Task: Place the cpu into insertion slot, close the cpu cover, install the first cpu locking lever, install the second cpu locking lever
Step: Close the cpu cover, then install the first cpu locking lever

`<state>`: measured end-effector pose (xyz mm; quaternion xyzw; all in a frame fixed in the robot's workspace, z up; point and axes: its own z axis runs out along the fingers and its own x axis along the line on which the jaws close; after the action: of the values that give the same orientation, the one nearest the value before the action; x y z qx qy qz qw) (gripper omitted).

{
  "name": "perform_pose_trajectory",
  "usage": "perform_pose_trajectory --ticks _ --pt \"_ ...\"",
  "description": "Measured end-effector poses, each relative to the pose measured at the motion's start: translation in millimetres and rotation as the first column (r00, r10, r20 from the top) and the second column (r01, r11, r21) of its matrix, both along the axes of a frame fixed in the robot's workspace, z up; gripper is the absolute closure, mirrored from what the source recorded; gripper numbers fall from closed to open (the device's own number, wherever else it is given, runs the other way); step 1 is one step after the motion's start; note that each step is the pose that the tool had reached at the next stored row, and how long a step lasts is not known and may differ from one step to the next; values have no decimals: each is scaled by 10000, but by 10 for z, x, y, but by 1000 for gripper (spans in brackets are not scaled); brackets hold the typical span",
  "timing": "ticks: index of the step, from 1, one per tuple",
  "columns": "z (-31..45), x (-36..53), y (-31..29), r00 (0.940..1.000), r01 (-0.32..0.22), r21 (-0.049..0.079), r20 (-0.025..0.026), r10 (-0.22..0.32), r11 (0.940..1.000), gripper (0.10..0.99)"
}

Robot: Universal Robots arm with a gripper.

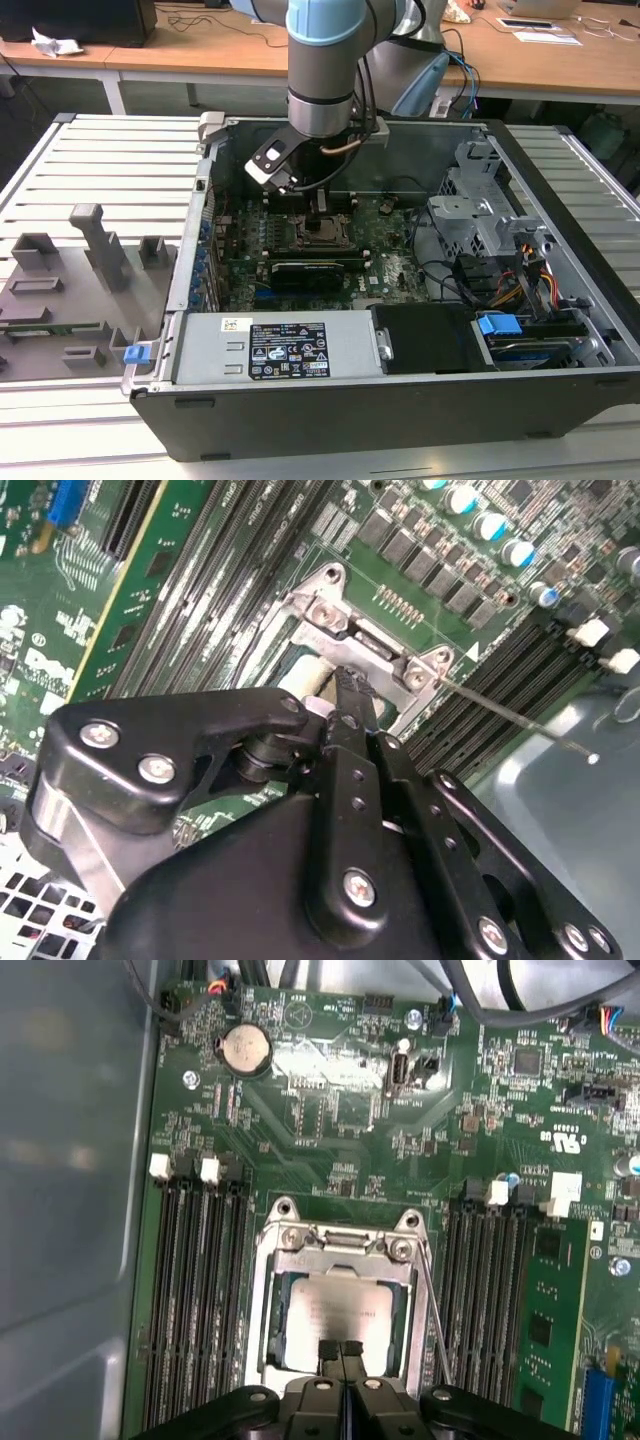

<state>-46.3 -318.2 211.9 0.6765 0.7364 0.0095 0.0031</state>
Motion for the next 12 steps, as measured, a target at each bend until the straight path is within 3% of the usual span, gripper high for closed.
perform_pose_trajectory --ticks 12 --pt "2 78 1 10000 1 0 0 -1 10000 980"
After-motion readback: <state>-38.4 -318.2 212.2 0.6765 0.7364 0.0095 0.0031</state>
